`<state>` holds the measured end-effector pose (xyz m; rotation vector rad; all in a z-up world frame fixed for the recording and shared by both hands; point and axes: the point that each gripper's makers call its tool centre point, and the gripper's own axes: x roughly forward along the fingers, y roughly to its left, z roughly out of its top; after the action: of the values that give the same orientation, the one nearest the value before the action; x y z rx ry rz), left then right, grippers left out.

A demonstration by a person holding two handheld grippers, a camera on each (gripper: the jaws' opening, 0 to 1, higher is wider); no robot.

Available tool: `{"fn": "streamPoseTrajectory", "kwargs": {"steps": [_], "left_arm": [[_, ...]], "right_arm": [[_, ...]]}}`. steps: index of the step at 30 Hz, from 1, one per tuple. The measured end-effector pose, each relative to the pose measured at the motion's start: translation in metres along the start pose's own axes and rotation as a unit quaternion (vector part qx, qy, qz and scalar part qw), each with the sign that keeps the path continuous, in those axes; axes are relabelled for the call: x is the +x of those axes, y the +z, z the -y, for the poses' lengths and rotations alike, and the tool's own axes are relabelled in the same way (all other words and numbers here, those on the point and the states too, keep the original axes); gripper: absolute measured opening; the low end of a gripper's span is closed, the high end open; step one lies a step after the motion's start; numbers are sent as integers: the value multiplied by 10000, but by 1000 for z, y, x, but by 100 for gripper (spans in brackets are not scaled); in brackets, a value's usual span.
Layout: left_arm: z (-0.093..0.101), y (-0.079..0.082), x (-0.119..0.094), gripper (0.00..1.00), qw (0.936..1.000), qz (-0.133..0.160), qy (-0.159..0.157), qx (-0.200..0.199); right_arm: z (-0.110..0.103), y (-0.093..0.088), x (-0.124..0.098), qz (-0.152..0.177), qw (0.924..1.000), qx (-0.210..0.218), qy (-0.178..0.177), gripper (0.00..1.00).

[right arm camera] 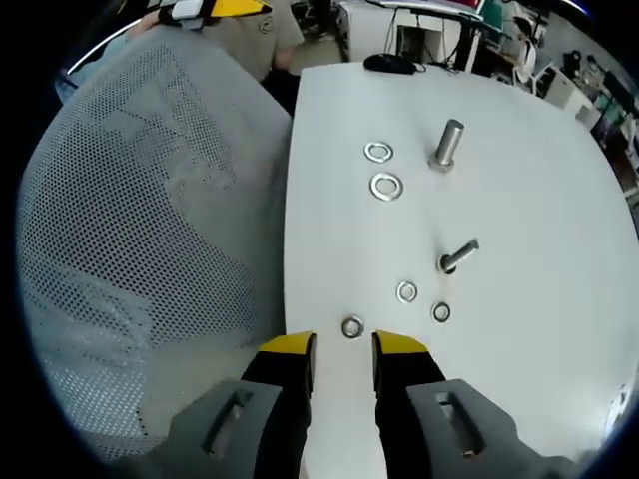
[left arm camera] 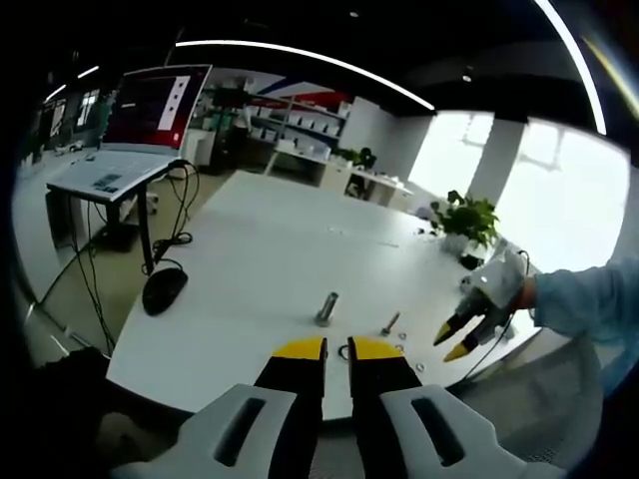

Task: Place the washer onto the threaded stud by aligning its center hole with the stud, sliding it down to the base, and recovering from edge contact or off-axis alignment until the washer reaches the visible bottom stop.

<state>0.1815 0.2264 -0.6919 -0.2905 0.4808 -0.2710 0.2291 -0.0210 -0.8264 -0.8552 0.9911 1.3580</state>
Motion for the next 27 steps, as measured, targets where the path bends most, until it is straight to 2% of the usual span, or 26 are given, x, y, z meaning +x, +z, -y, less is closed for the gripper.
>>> {"fn": "streamPoseTrajectory", "kwargs": {"steps": [15, 27], "left_arm": [[-1, 3, -1, 4, 9999, 113, 8, -24], [-3, 6, -1, 4, 9998, 187, 30, -86]], "right_arm": [[0, 0, 15, -261, 9987, -442, -56, 24], [0, -16, 35, -709, 9953, -650, 75, 25]]}}
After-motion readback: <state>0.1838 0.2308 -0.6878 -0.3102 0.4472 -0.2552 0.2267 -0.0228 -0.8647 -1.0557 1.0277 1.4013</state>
